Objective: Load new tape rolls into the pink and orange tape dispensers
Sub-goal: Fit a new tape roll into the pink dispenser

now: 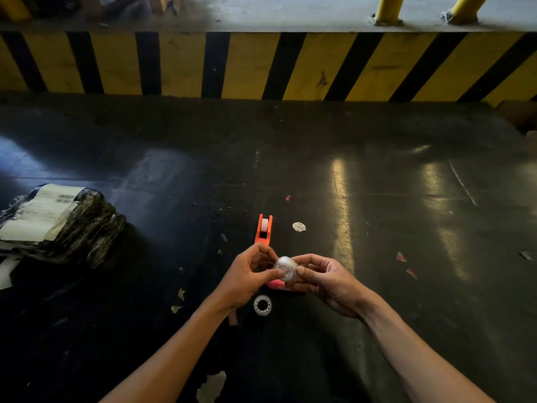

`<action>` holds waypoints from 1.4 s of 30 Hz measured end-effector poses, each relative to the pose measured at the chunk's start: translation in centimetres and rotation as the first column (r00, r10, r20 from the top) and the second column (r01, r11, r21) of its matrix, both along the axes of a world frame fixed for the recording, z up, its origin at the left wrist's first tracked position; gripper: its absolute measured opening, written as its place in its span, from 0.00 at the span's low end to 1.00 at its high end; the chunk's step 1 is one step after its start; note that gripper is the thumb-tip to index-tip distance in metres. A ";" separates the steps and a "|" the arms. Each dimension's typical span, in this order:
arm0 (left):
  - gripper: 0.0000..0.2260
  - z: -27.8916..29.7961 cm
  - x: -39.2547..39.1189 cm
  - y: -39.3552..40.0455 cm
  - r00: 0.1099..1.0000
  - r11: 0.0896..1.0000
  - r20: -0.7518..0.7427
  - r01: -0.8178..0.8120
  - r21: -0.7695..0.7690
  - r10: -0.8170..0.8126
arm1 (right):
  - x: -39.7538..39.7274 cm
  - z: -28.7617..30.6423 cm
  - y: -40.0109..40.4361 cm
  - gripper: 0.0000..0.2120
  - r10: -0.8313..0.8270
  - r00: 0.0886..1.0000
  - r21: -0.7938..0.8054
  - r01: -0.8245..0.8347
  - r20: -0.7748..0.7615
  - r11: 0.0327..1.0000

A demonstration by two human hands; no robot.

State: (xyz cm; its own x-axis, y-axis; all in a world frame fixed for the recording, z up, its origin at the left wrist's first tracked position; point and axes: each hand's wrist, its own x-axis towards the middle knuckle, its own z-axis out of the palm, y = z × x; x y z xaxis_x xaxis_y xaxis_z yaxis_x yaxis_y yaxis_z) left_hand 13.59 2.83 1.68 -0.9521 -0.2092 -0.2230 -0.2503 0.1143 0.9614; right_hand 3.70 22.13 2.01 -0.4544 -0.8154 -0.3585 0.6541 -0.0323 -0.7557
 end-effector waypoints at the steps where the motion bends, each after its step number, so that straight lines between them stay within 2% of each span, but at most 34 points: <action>1: 0.13 0.0 0.0 0.1 1.000 1.000 -0.010 -0.006 -0.004 0.006 | -0.1 -0.1 0.0 0.15 -0.009 1.000 0.014 0.009 -0.019 1.000; 7: 0.12 -0.4 -0.2 0.2 0.999 1.000 -0.028 -0.017 -0.026 0.017 | -0.2 -0.4 -0.1 0.14 -0.006 0.990 0.063 0.016 -0.143 0.998; 9: 0.12 -0.6 -0.3 0.1 0.999 0.999 -0.030 -0.016 -0.042 0.015 | -0.1 -0.1 -0.2 0.15 0.020 0.962 0.095 0.007 -0.273 0.995; 13: 0.12 -1.1 -0.7 0.0 1.000 0.996 -0.025 0.010 -0.088 -0.013 | -0.1 0.2 -0.7 0.12 0.130 0.744 0.259 0.060 -0.655 0.964; 16: 0.12 -1.3 -0.9 -0.3 0.999 0.994 -0.016 0.040 -0.105 -0.042 | -0.2 -0.4 -1.0 0.10 0.175 0.628 0.296 0.092 -0.759 0.951; 19: 0.13 -1.7 -1.0 -0.8 0.998 0.992 -0.012 0.059 -0.113 -0.061 | -0.6 -1.2 -1.1 0.10 0.192 0.568 0.314 0.124 -0.800 0.941; 23: 0.20 -3.2 -1.1 -1.1 0.994 0.919 0.029 0.113 -0.377 -0.110 | -1.6 -3.0 -1.3 0.09 0.216 0.414 0.335 0.240 -0.884 0.911; 26: 0.25 -4.8 -1.0 -1.2 0.986 0.845 0.056 0.164 -0.510 -0.158 | -2.1 -4.7 -1.3 0.10 0.296 0.293 0.372 0.249 -0.909 0.894; 29: 0.27 -5.7 -0.9 -0.9 0.983 0.819 0.065 0.177 -0.546 -0.169 | -2.0 -6.0 -1.5 0.10 0.347 0.228 0.396 0.230 -0.910 0.889; 33: 0.23 -5.9 -1.3 -0.5 0.986 0.818 0.060 0.165 -0.550 -0.158 | -1.5 -6.6 -2.1 0.07 0.334 0.151 0.362 0.235 -0.930 0.902; 37: 0.19 -6.3 -1.6 -0.5 0.989 0.801 0.013 0.126 -0.586 -0.146 | -1.6 -6.7 -2.5 0.07 0.321 0.105 0.337 0.282 -0.941 0.898; 42: 0.19 -6.9 -1.8 -0.5 0.993 0.786 -0.008 0.089 -0.612 -0.119 | -1.7 -7.1 -2.4 0.07 0.299 0.146 0.329 0.286 -0.943 0.900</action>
